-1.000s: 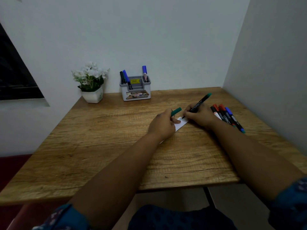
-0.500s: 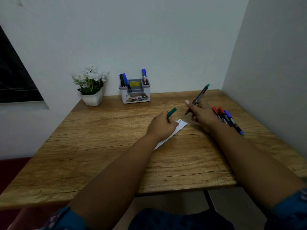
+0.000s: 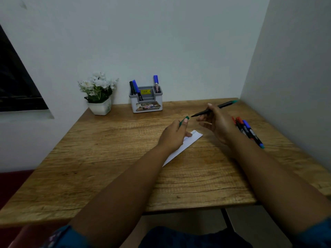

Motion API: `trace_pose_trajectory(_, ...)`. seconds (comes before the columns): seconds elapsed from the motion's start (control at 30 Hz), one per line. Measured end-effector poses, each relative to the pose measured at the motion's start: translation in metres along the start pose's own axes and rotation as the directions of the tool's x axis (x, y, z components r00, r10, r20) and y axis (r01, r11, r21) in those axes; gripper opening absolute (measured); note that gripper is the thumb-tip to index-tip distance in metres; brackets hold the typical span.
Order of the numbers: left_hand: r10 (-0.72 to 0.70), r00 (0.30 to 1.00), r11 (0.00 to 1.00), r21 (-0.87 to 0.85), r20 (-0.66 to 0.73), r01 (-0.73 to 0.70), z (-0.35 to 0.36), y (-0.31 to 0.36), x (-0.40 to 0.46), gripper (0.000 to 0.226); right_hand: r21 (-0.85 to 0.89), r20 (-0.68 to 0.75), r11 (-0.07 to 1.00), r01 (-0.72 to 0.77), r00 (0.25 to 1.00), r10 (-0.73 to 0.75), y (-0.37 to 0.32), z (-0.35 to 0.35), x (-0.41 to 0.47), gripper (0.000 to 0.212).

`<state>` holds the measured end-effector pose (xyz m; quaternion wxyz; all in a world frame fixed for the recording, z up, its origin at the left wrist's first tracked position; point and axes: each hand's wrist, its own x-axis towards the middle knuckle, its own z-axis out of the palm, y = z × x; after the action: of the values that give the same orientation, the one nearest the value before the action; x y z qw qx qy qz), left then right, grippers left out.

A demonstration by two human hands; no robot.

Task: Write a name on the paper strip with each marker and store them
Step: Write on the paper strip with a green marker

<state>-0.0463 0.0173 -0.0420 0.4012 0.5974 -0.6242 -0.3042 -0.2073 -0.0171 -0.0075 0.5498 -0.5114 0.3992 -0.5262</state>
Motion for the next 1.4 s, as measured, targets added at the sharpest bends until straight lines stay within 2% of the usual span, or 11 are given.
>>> trace_pose_trajectory(0.17, -0.005, 1.0, 1.0, 0.008, 0.001, 0.005, 0.0, -0.001, 0.0, 0.041, -0.137, 0.016, 0.989, 0.052, 0.999, -0.05, 0.003, 0.002, -0.001, 0.026)
trace_pose_trajectory(0.33, -0.014, 1.0, 1.0, 0.01, 0.003, 0.014, 0.0, 0.0, 0.001, 0.044, -0.081, -0.095, 0.991, 0.104, 0.989, -0.111, -0.002, 0.0, -0.001, 0.027)
trace_pose_trajectory(0.53, -0.02, 1.0, 1.0, 0.002, 0.002, 0.02, 0.001, 0.001, -0.001, 0.041, -0.243, 0.026, 0.965, 0.096, 0.995, -0.092, 0.007, -0.001, 0.002, 0.022)
trace_pose_trajectory(0.67, -0.021, 1.0, 1.0, 0.001, 0.015, 0.021, 0.0, 0.002, -0.001, 0.042, -0.226, -0.013, 0.972, 0.063, 0.998, -0.067, 0.006, -0.003, 0.003, 0.022)
trace_pose_trajectory(0.73, -0.008, 1.0, 1.0, 0.013, 0.017, 0.008, 0.0, 0.001, -0.001, 0.041, -0.27, -0.02, 0.961, 0.056, 0.998, -0.064, 0.006, -0.003, 0.001, 0.025)
trace_pose_trajectory(0.87, 0.011, 0.999, 0.998, 0.068, 0.036, -0.014, 0.0, -0.001, 0.0, 0.034, -0.338, 0.057, 0.939, 0.069, 0.997, -0.053, 0.008, 0.003, -0.006, 0.029)
trace_pose_trajectory(1.4, 0.054, 0.997, 0.989, 0.136, 0.062, -0.062, 0.001, -0.007, 0.001, 0.03, -0.221, 0.146, 0.975, -0.004, 0.989, 0.037, 0.017, 0.004, -0.001, 0.025)
